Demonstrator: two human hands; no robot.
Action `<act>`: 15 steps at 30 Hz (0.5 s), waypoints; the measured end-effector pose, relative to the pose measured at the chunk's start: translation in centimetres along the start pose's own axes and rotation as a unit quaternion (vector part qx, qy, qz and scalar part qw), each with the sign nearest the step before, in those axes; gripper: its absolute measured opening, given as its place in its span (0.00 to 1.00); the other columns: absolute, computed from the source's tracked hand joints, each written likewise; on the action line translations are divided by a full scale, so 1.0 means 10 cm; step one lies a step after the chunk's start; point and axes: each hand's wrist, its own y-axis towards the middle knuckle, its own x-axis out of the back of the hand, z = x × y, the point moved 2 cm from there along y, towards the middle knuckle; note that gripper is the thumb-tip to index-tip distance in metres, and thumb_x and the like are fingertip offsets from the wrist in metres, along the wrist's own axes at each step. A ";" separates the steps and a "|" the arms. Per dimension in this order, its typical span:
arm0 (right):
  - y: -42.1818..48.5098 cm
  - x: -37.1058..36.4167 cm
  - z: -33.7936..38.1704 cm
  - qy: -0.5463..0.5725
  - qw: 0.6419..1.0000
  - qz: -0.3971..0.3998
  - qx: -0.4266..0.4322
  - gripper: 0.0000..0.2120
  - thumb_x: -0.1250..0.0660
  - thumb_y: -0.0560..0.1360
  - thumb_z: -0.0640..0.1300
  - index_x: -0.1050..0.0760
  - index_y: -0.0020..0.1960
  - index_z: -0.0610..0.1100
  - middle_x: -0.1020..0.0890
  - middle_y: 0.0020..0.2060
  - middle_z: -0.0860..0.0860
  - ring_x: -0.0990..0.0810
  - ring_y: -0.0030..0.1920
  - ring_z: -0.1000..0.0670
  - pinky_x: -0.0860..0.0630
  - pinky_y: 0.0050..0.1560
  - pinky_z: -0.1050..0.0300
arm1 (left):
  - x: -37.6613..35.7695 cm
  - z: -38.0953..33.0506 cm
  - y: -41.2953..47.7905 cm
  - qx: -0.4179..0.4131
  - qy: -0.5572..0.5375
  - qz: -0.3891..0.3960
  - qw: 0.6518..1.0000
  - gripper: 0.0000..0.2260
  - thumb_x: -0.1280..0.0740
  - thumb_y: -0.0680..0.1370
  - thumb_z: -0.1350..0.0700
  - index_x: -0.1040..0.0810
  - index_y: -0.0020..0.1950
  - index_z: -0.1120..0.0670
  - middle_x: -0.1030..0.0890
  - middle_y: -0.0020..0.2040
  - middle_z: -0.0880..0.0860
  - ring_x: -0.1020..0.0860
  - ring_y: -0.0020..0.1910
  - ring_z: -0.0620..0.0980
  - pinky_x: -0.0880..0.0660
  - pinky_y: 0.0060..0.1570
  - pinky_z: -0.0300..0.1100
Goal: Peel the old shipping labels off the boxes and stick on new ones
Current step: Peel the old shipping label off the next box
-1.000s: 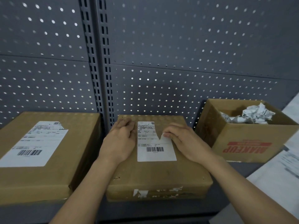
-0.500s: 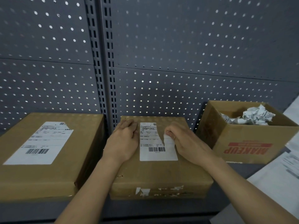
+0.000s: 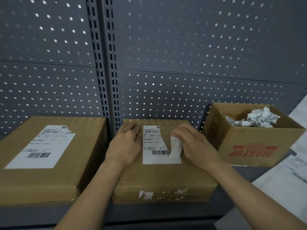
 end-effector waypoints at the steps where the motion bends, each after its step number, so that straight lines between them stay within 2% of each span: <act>1: -0.01 0.00 0.00 0.002 1.000 -0.008 0.002 0.09 0.48 0.76 0.42 0.32 0.53 0.48 0.31 0.50 0.56 0.26 0.41 0.53 0.26 0.35 0.57 | 0.00 0.00 0.00 0.000 0.000 0.000 1.000 0.20 0.44 0.83 0.50 0.34 0.76 0.50 0.36 0.76 0.50 0.44 0.77 0.50 0.45 0.75 0.46; 4: -0.01 0.01 -0.02 0.019 1.000 -0.018 -0.002 0.09 0.47 0.77 0.42 0.31 0.54 0.49 0.31 0.50 0.57 0.29 0.45 0.58 0.29 0.41 0.66 | -0.01 0.01 0.01 0.001 -0.001 0.000 1.000 0.20 0.44 0.83 0.49 0.34 0.75 0.51 0.36 0.76 0.49 0.43 0.77 0.50 0.45 0.75 0.46; 6: 0.00 0.01 -0.02 0.061 0.997 -0.004 -0.043 0.10 0.45 0.79 0.42 0.29 0.57 0.50 0.32 0.48 0.62 0.30 0.46 0.62 0.32 0.46 0.71 | -0.01 0.02 0.01 0.003 -0.003 0.003 1.000 0.20 0.44 0.83 0.49 0.34 0.75 0.50 0.36 0.76 0.49 0.43 0.77 0.49 0.45 0.75 0.46; 9: 0.01 -0.04 0.08 0.120 0.984 0.082 -0.103 0.16 0.46 0.83 0.41 0.30 0.68 0.52 0.33 0.49 0.65 0.31 0.52 0.65 0.34 0.50 0.72 | -0.01 0.02 0.01 0.005 -0.009 0.003 1.000 0.20 0.44 0.83 0.49 0.34 0.75 0.50 0.36 0.76 0.49 0.43 0.77 0.49 0.44 0.75 0.47; 12: -0.02 -0.09 0.19 0.091 0.982 0.127 -0.106 0.22 0.49 0.82 0.55 0.38 0.75 0.54 0.35 0.47 0.62 0.31 0.49 0.63 0.33 0.47 0.69 | 0.00 0.00 0.00 -0.005 -0.006 -0.002 1.000 0.20 0.44 0.83 0.50 0.33 0.75 0.50 0.35 0.76 0.49 0.43 0.77 0.50 0.43 0.75 0.47; 15: -0.06 -0.03 0.18 0.061 0.977 0.153 -0.132 0.26 0.43 0.77 0.64 0.39 0.73 0.60 0.38 0.49 0.62 0.29 0.49 0.62 0.33 0.43 0.67 | 0.00 0.01 0.00 -0.002 -0.008 -0.001 1.000 0.20 0.44 0.83 0.50 0.33 0.75 0.51 0.34 0.76 0.50 0.42 0.77 0.51 0.43 0.75 0.49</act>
